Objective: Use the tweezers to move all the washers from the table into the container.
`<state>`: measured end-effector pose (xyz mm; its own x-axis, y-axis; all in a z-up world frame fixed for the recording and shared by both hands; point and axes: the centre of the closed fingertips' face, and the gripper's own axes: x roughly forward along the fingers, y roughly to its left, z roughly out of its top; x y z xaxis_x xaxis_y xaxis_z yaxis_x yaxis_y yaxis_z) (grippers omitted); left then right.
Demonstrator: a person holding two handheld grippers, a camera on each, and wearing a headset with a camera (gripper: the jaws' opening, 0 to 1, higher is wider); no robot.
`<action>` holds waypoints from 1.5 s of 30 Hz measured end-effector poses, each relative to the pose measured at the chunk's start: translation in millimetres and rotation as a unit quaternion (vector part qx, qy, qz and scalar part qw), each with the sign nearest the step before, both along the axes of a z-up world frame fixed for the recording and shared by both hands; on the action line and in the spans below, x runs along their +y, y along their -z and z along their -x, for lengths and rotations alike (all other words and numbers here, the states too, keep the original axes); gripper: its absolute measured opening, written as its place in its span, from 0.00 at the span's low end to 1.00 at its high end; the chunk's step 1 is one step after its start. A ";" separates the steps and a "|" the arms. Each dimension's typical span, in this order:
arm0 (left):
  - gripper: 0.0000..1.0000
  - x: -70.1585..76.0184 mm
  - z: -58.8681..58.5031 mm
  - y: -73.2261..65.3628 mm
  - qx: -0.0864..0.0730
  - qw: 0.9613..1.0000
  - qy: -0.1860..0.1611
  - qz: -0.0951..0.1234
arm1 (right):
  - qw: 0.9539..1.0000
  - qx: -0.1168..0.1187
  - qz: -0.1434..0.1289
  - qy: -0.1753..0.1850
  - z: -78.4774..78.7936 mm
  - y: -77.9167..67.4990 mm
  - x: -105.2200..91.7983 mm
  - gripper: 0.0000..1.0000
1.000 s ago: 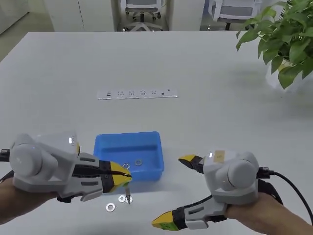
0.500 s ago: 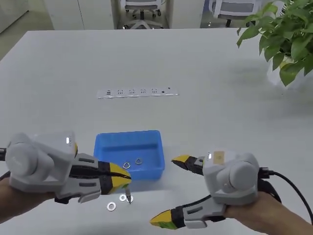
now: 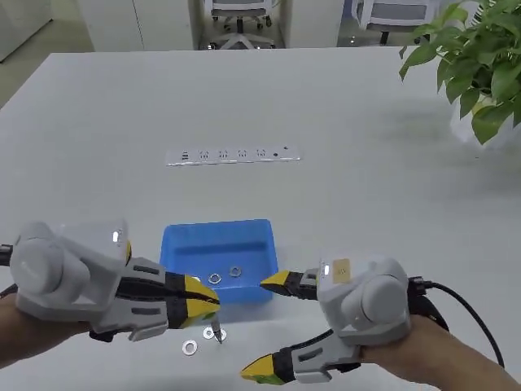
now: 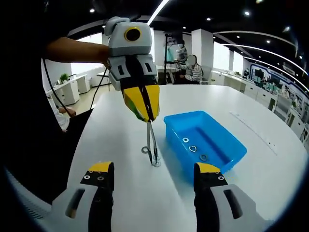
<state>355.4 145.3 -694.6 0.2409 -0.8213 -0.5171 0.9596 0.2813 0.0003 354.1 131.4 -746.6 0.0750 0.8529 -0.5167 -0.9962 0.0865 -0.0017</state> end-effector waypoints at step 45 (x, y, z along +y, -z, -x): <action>0.05 -5.5 -0.2 0.9 0.015 0.998 0.053 -0.018 | 0.992 -0.021 0.047 -0.112 2.4 26.6 43.8 0.11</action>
